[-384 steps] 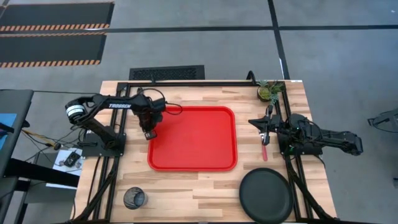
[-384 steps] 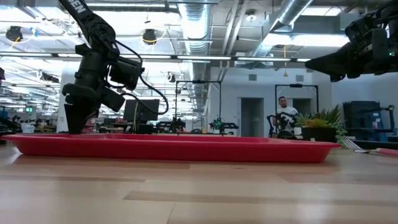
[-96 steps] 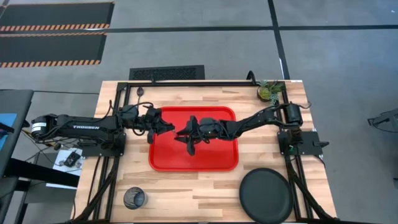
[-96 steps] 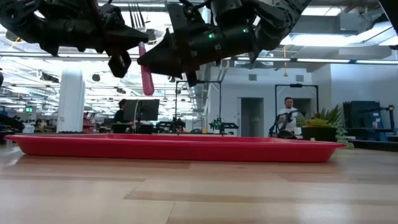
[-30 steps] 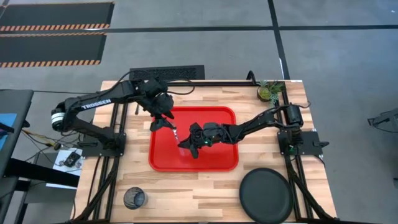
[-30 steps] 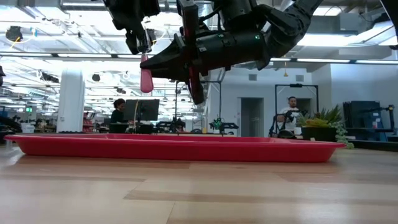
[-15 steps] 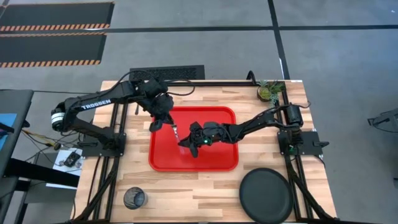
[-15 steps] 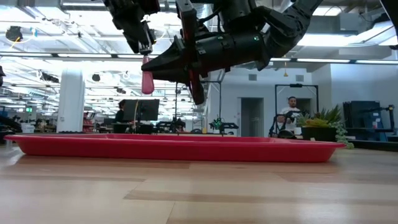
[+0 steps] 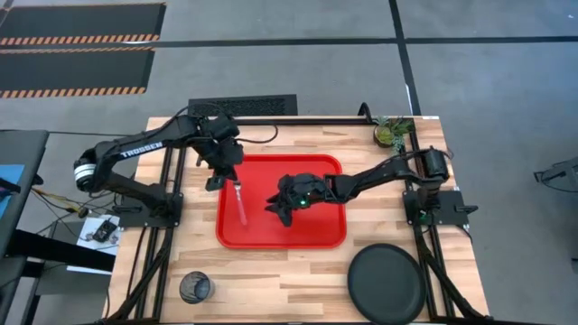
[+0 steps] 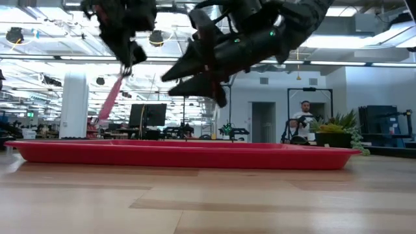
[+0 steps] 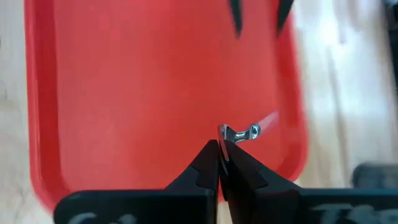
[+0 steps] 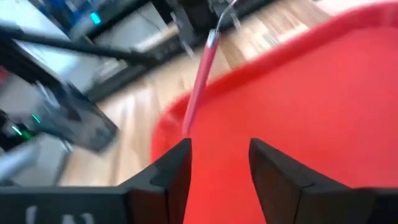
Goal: Pick and place plate/cup/fork/spoon on tray
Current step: Put the pink fork on the red serving tray
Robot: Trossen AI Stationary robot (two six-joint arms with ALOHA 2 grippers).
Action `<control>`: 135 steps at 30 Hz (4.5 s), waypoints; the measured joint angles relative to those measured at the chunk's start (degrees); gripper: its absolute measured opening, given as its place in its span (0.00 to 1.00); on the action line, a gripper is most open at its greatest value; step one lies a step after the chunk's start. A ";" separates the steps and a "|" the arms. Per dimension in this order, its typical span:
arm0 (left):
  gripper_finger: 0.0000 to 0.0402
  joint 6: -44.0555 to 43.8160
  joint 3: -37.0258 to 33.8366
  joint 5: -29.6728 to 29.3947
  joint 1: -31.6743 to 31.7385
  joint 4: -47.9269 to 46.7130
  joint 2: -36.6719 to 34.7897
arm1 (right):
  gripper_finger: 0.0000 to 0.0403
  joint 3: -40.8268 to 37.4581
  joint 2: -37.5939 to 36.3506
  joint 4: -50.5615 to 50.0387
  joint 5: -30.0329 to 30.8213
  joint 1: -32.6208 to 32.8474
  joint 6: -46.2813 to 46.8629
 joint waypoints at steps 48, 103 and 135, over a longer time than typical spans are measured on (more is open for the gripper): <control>0.01 7.43 -7.03 -10.75 8.12 9.72 17.49 | 0.04 -6.22 -3.77 4.14 -0.21 2.42 -12.41; 0.38 5.61 -7.25 -15.49 0.93 8.63 17.60 | 0.04 -6.22 -3.75 4.12 -0.27 3.95 -11.78; 0.00 -13.06 -21.81 -15.33 -18.52 21.88 8.83 | 0.03 -6.22 -3.71 1.62 0.03 6.12 -16.43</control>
